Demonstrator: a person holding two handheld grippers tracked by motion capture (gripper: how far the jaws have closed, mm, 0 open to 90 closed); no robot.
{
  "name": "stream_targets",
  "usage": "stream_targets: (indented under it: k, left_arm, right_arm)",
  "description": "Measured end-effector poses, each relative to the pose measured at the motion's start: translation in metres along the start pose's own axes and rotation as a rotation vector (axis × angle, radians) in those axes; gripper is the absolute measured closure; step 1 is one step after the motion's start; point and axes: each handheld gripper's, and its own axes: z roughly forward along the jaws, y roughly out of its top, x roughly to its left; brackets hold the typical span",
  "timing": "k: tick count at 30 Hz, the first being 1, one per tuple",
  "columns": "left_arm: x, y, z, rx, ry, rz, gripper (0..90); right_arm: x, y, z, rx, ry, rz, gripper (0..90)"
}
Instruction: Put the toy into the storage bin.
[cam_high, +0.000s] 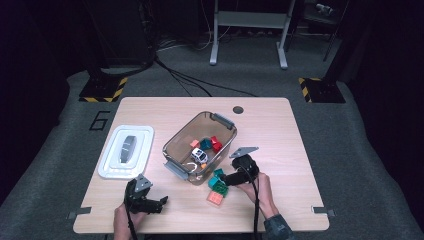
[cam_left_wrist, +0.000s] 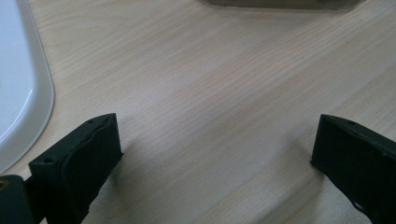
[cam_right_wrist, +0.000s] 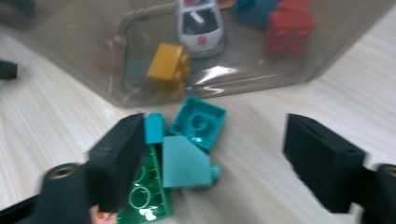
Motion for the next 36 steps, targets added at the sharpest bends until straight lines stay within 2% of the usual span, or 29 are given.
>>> stream_targets:
  k: [4, 5, 11, 17, 19, 21, 27, 31, 36]
  left_arm:
    - [0.000, 0.000, 0.000, 0.000, 0.001, 0.003, 1.1]
    - [0.000, 0.000, 0.000, 0.000, 0.000, 0.002, 1.1]
    - [0.000, 0.000, 0.000, 0.000, 0.001, 0.003, 1.1]
    - [0.000, 0.000, 0.000, 0.000, 0.001, 0.002, 1.1]
    - [0.000, 0.000, 0.000, 0.000, 0.000, 0.000, 1.1]
    - [0.000, 0.000, 0.000, 0.000, 0.002, 0.004, 1.1]
    - [0.000, 0.000, 0.000, -0.001, 0.000, -0.003, 1.1]
    - [0.000, 0.000, 0.000, 0.000, -0.001, -0.002, 1.1]
    - [0.000, 0.000, 0.000, 0.000, 0.001, 0.003, 1.1]
  right_arm:
    - [0.007, -0.006, 0.009, 0.015, 0.022, -0.022, 37.5]
    - [0.008, -0.007, 0.011, 0.020, 0.022, -0.012, 41.6]
    - [0.007, -0.013, 0.014, 0.043, 0.025, -0.013, 54.4]
    - [0.002, -0.019, 0.009, 0.048, 0.019, 0.003, 56.1]
    - [0.000, -0.021, 0.008, 0.046, 0.015, 0.009, 53.1]
    - [-0.002, -0.023, 0.007, 0.052, 0.011, 0.035, 49.1]
    - [-0.004, -0.027, 0.009, 0.071, -0.007, 0.034, 46.5]
    - [-0.004, -0.030, 0.013, 0.088, -0.006, 0.028, 53.8]
    - [-0.005, -0.032, 0.013, 0.075, -0.003, 0.029, 55.6]
